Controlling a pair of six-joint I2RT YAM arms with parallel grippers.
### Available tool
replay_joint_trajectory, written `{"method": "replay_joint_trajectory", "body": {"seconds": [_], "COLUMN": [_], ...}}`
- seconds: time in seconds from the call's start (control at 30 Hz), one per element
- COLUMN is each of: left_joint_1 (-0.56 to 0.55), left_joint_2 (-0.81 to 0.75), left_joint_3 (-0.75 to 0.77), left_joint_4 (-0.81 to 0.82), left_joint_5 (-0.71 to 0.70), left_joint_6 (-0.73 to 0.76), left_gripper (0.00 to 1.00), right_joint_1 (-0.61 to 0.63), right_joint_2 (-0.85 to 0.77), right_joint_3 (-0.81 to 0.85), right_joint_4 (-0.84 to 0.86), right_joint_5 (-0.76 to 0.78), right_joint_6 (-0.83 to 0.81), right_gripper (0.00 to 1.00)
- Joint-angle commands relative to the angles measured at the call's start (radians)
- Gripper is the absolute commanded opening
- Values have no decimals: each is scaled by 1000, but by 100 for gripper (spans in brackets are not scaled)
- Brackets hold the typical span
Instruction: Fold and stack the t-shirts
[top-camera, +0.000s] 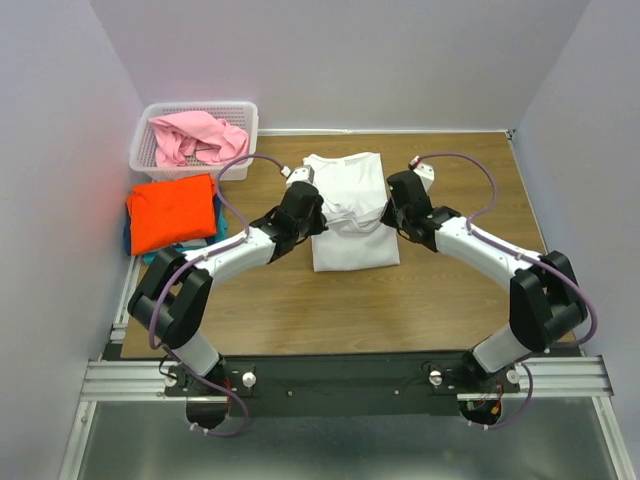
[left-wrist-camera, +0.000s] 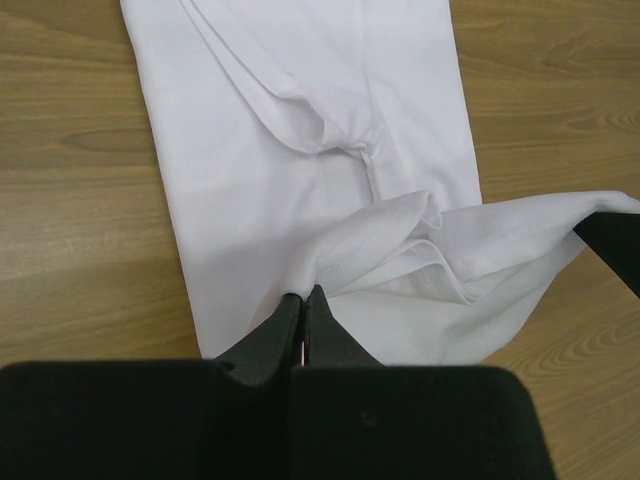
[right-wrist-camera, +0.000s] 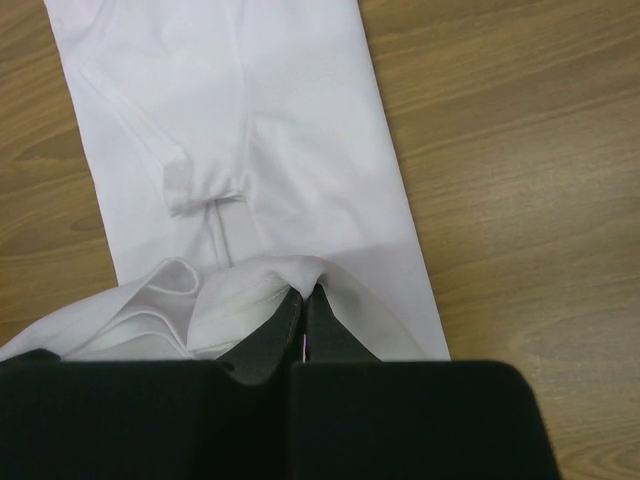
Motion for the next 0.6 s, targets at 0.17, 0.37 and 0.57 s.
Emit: {"method": "replay_joint_trajectory", "body": {"seconds": [0.17,0.37,0.57], "left_joint_1": [56,82,102], "left_joint_2": [102,148,179], "left_joint_3": [79,102,111], "left_joint_4": [13,14,20], "left_joint_5": [64,76,84], "left_joint_6": [56,67,68], "left_gripper": [0,0,0], "right_joint_1": [-52,-89,-114], "right_joint_2": [119,176,242], "right_joint_3": [89,126,156], "right_joint_4": [29,32,39], "right_joint_5": [-49,-94,-132], "right_joint_6": [-33,-35,-32], "right_gripper": [3,3,3]}}
